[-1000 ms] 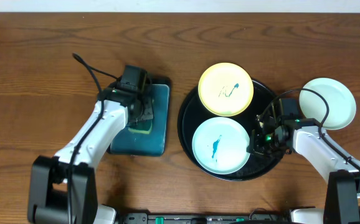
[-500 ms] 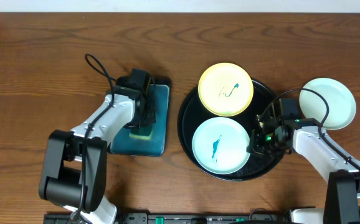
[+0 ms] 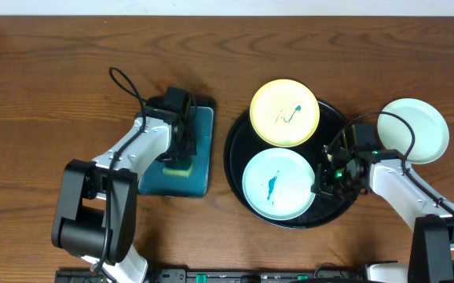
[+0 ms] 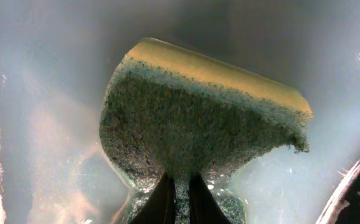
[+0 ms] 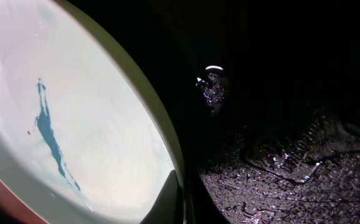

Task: Clean dirty plates on tray and stack at the side
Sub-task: 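Lift the sponge out of the teal tray with the left gripper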

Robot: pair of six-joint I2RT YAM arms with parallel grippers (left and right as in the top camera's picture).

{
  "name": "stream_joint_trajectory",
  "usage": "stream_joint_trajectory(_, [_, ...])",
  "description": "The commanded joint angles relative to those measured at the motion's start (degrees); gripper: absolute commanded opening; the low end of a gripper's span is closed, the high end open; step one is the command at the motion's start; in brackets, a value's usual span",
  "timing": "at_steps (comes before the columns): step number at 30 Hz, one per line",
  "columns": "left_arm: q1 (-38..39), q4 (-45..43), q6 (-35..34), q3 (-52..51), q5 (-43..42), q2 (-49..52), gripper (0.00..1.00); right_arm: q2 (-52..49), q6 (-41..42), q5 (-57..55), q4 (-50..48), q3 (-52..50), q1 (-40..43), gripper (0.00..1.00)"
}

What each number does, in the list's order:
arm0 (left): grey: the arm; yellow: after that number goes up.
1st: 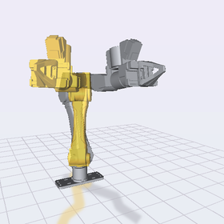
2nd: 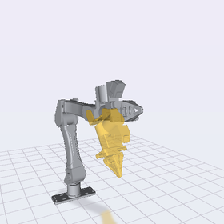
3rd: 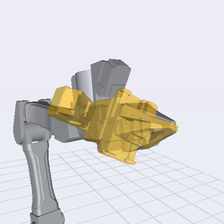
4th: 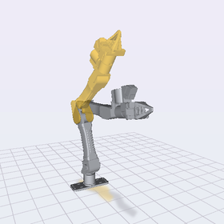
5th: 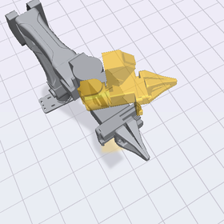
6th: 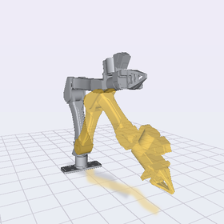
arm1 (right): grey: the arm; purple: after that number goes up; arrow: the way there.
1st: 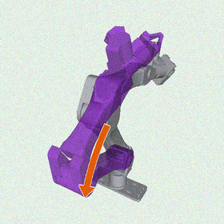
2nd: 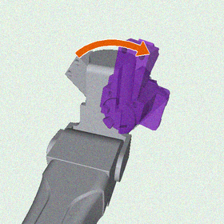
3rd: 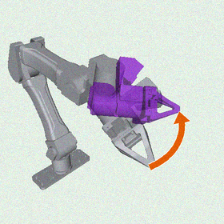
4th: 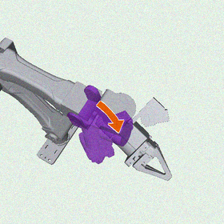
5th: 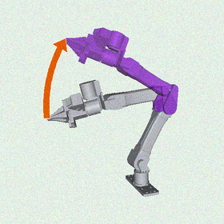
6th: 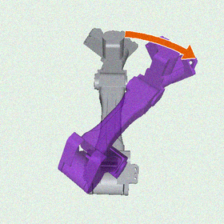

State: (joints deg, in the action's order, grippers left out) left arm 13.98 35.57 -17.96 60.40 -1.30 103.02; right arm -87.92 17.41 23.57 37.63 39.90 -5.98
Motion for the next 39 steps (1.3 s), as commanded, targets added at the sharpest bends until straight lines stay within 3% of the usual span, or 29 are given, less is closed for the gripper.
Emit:
stream_joint_trajectory(1, [-0.2,0.3,0.5,-1.2,0.4,3.5,0.07,-0.3,0.6,-1.1,-0.5,-0.4,-0.5,0.01])
stream_joint_trajectory(8, [-0.2,1.3,0.6,-0.6,0.4,0.5,0.07,-0.3,0.6,-1.1,-0.4,-0.4,-0.5,0.01])
stream_joint_trajectory(20, [-0.2,1.0,0.6,0.6,-0.1,-13.2,0.07,-0.3,0.6,-1.1,-0.4,-0.4,-0.5,0.01])
stream_joint_trajectory(27, [-3.2,-2.4,3.7,0.6,-18.3,-16.1,0.08,-0.3,0.6,-1.1,-0.1,-0.4,-0.5,0.01])
stream_joint_trajectory(39, [-12.5,-3.0,13.2,0.6,-35.1,-16.1,0.07,-0.3,0.6,-1.1,0.1,-0.4,-0.5,0.01])
